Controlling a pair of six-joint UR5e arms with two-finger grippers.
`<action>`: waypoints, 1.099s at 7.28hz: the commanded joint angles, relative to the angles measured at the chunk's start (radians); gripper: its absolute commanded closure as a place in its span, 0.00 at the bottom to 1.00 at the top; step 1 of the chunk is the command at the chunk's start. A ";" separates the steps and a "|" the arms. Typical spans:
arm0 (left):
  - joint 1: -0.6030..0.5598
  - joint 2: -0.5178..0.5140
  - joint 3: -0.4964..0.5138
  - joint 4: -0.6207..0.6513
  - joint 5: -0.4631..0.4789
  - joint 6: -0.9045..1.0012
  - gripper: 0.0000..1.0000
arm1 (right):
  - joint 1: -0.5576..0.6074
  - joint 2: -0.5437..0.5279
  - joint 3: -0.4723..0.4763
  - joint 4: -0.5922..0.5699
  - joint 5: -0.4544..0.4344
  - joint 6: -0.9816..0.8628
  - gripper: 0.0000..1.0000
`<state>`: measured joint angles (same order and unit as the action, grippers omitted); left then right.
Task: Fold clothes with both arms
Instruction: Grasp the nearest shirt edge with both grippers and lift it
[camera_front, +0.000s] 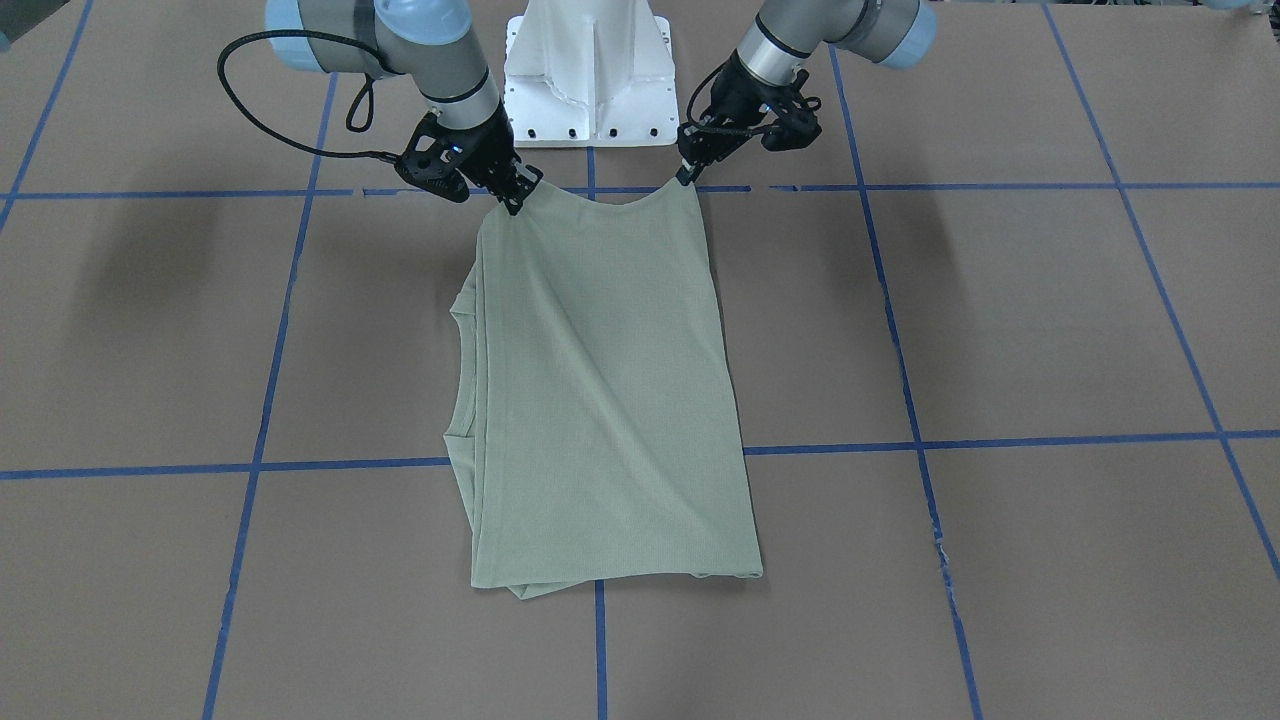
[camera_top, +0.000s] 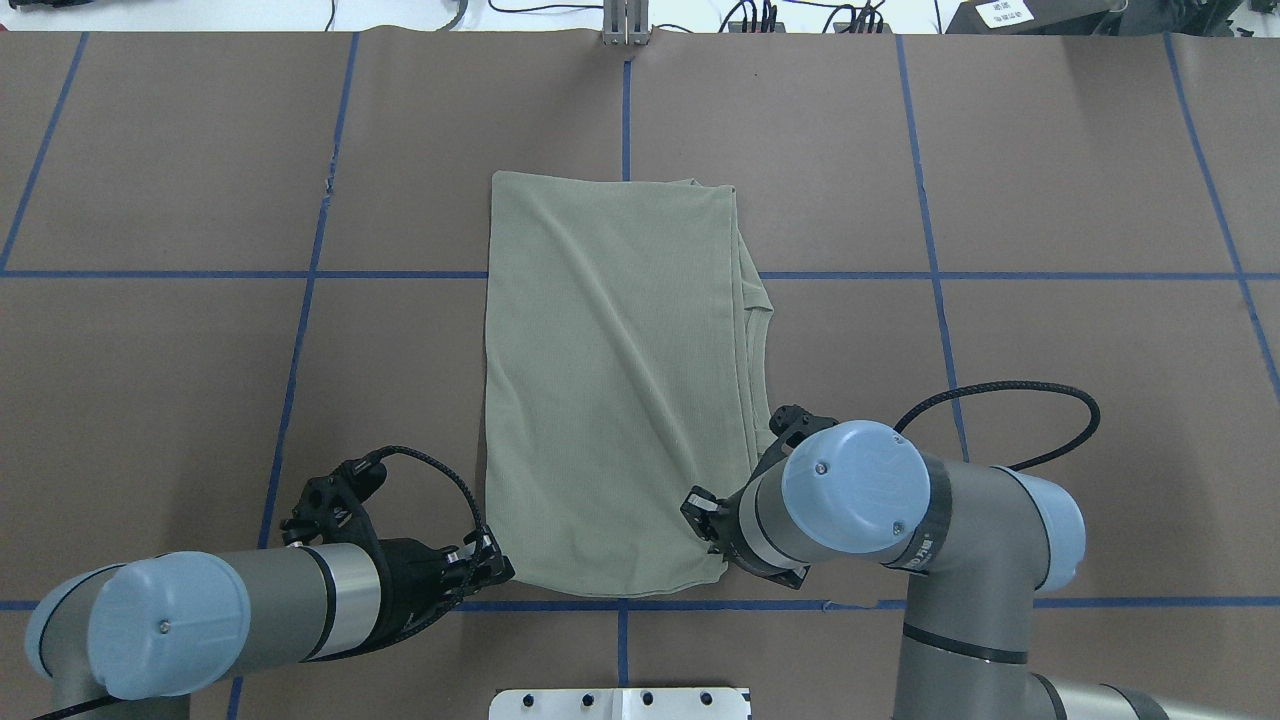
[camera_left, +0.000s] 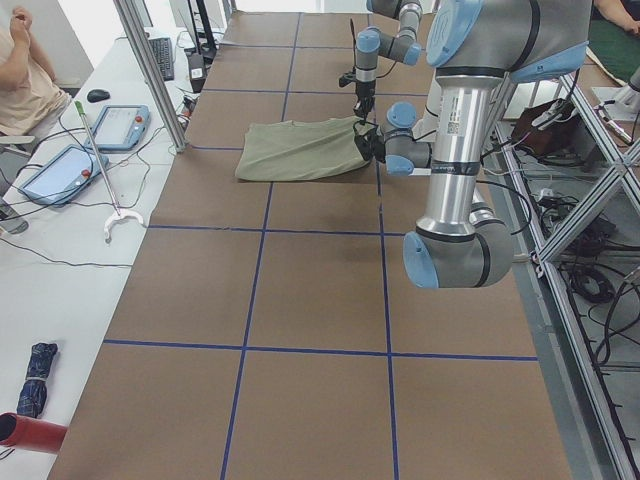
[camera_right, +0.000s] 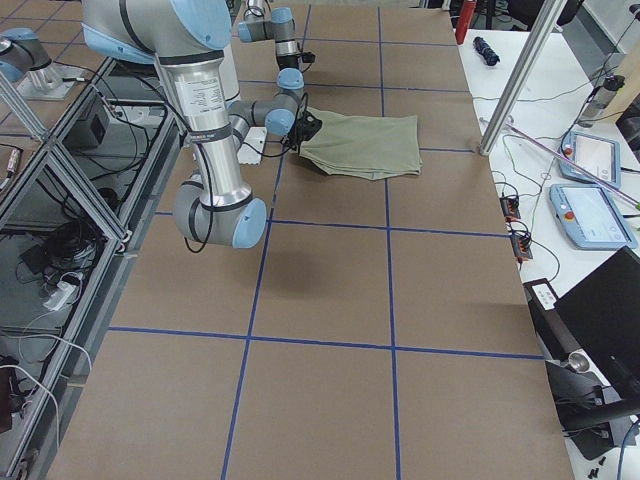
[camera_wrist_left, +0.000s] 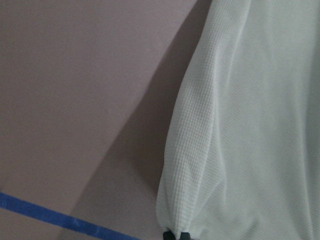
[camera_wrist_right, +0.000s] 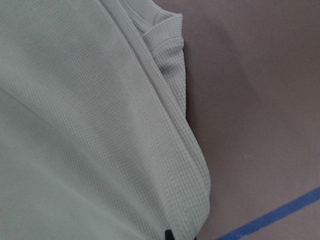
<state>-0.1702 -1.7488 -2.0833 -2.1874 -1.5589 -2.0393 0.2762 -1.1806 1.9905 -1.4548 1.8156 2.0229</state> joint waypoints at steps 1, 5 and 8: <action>0.000 0.009 -0.139 0.055 -0.041 -0.045 1.00 | -0.015 -0.042 0.117 0.001 -0.050 0.130 1.00; -0.226 -0.092 -0.115 0.072 -0.160 -0.030 1.00 | 0.061 -0.027 0.142 0.001 -0.210 0.234 1.00; -0.363 -0.219 0.102 0.063 -0.165 0.048 1.00 | 0.208 0.099 -0.023 0.010 -0.176 0.200 1.00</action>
<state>-0.4798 -1.9301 -2.0544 -2.1184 -1.7198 -2.0256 0.4285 -1.1444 2.0544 -1.4495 1.6192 2.2391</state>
